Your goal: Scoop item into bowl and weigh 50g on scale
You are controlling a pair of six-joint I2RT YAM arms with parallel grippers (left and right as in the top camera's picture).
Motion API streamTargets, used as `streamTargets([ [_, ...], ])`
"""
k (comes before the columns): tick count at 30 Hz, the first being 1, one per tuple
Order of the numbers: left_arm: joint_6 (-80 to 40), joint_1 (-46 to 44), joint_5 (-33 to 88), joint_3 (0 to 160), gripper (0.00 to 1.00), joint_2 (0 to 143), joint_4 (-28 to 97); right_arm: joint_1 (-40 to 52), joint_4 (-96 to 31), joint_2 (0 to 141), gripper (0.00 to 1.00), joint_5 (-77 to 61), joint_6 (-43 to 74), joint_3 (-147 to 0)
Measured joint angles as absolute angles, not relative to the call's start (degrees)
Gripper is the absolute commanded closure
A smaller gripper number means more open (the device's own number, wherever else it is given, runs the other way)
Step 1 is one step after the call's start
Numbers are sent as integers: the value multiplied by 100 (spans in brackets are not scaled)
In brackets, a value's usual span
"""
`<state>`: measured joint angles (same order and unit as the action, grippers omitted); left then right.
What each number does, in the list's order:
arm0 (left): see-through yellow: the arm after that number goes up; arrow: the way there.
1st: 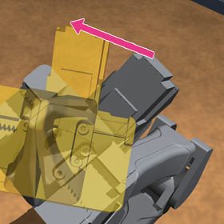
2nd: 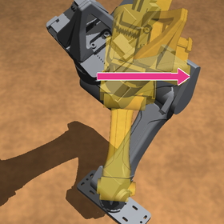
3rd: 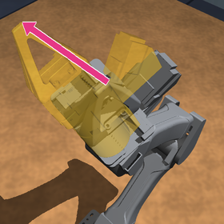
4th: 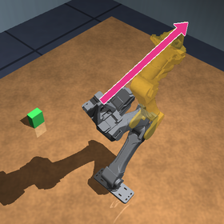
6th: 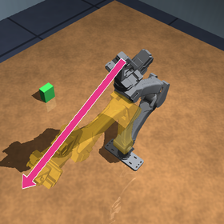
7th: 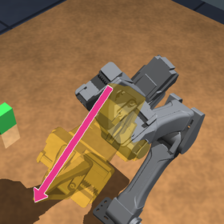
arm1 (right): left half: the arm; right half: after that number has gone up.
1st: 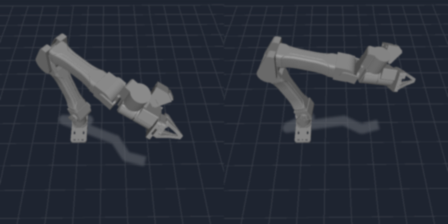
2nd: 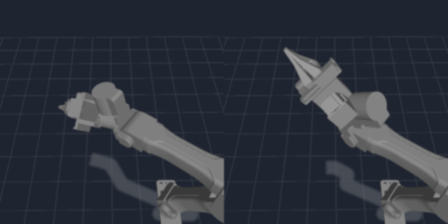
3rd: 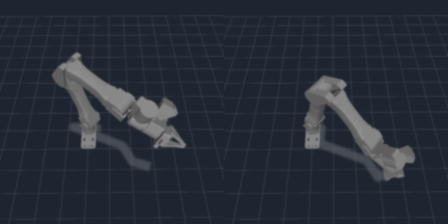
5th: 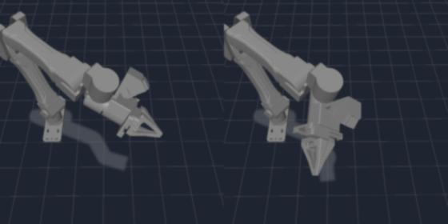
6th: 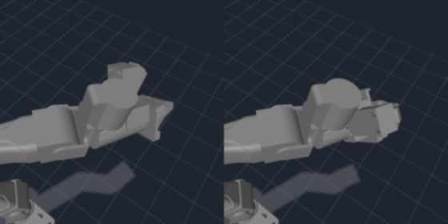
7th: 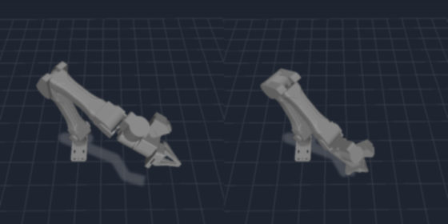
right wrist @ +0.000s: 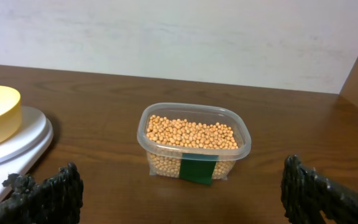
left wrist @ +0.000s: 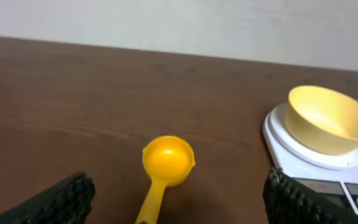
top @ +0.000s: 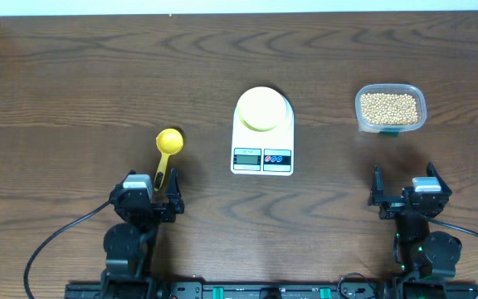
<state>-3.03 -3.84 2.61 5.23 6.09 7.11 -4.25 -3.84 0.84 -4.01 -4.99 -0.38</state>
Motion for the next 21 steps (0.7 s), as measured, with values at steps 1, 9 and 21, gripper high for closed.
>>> streamTargets([
  [1,-303,-384,261,611,11,766,714,-427,-381,84,1,-401,-499,-38],
  [9,-301,-384,106,1306,11,1927,714,-425,-384,84,1,-401,-497,-38],
  [21,-301,-384,89,2204,11,2908,1026,-425,-384,84,1,-401,-499,-38],
])
